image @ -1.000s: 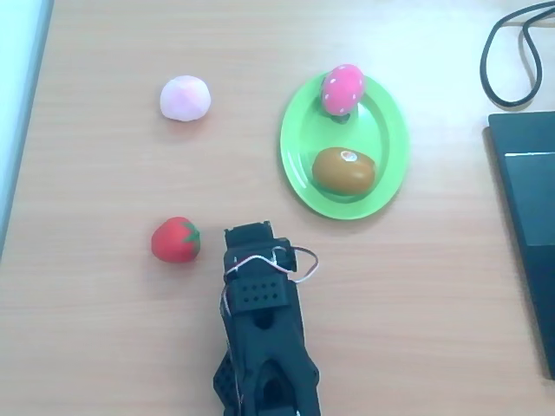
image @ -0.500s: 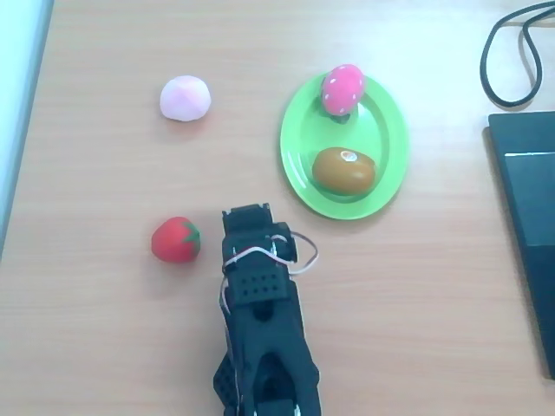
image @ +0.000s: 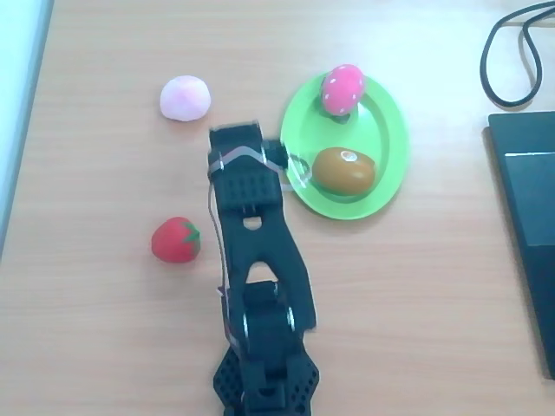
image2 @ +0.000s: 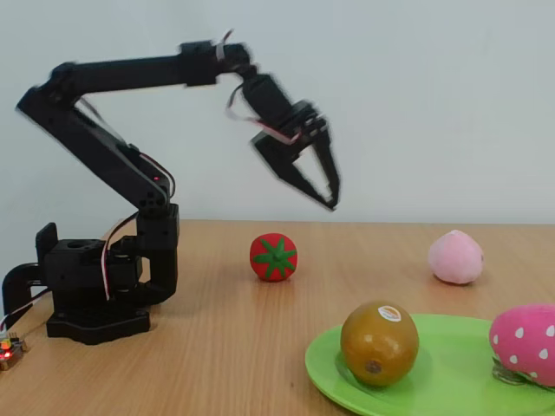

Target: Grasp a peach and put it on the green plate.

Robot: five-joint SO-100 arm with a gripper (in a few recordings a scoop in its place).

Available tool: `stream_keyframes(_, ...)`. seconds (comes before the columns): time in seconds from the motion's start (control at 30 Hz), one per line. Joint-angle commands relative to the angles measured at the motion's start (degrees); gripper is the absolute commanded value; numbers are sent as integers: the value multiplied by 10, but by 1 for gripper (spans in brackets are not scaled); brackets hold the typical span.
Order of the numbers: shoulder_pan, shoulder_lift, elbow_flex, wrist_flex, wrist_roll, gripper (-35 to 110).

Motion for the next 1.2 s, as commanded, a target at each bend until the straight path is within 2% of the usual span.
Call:
stream_keyframes(0.0,-11,-102,-127,2,2,-8)
stream_keyframes(0.23,-16,-309,-328,2,-19,-8)
stream_keyframes(0.43,-16,-418,-435,2,-33,-4)
stream_keyframes(1.17,-69,-606,-588,2,-92,43)
